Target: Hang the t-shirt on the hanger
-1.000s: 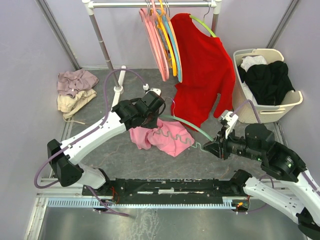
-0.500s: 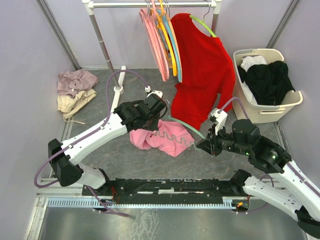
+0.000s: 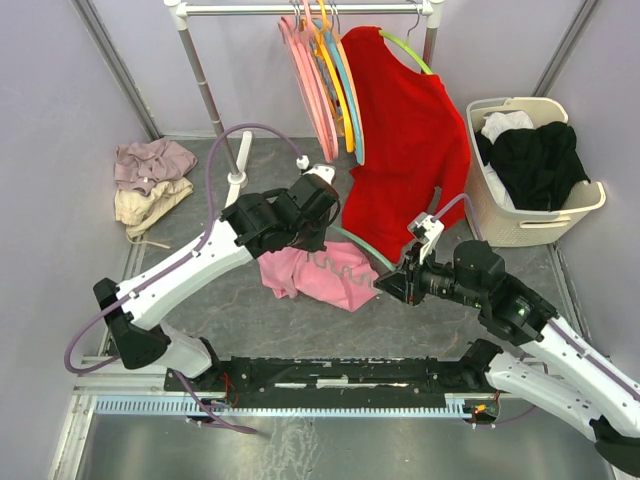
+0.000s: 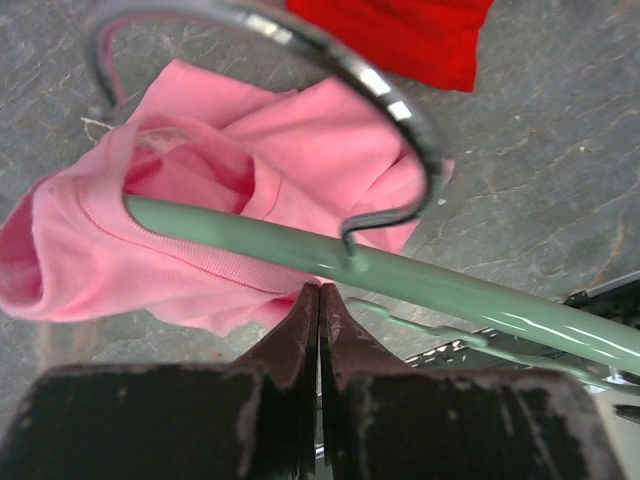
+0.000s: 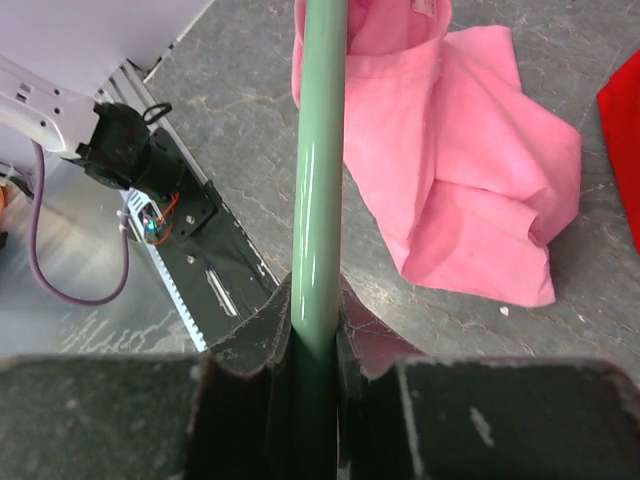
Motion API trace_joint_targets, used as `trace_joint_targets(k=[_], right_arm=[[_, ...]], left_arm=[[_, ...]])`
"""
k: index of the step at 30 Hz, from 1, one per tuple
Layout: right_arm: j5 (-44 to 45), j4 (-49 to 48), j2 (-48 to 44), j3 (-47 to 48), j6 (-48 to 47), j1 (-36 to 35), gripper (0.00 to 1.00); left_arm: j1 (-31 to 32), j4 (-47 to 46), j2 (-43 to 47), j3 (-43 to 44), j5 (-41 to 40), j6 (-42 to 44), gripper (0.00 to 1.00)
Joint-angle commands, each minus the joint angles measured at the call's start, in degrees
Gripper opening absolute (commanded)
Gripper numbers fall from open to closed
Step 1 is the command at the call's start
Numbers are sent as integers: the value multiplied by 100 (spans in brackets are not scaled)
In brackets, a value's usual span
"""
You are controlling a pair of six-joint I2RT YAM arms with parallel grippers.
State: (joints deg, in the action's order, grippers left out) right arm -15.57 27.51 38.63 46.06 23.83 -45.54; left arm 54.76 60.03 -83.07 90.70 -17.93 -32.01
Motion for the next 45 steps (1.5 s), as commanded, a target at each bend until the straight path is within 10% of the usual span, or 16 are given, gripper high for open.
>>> trace_joint_targets(k=[1, 14, 41, 45], right_arm=[[-214, -1441, -301, -348, 401, -25, 2], [24, -1212, -967, -141, 333, -25, 2], [-688, -6636, -670, -3075, 3462, -25, 2], [-762, -6897, -649, -3180, 3598, -26, 2]], left_arm=[[197, -74, -146, 797, 127, 73, 3], [386, 364, -424, 2289, 365, 260, 3], [1067, 553, -799, 2821, 433, 261, 3], [1063, 612, -750, 2807, 110, 257, 21]])
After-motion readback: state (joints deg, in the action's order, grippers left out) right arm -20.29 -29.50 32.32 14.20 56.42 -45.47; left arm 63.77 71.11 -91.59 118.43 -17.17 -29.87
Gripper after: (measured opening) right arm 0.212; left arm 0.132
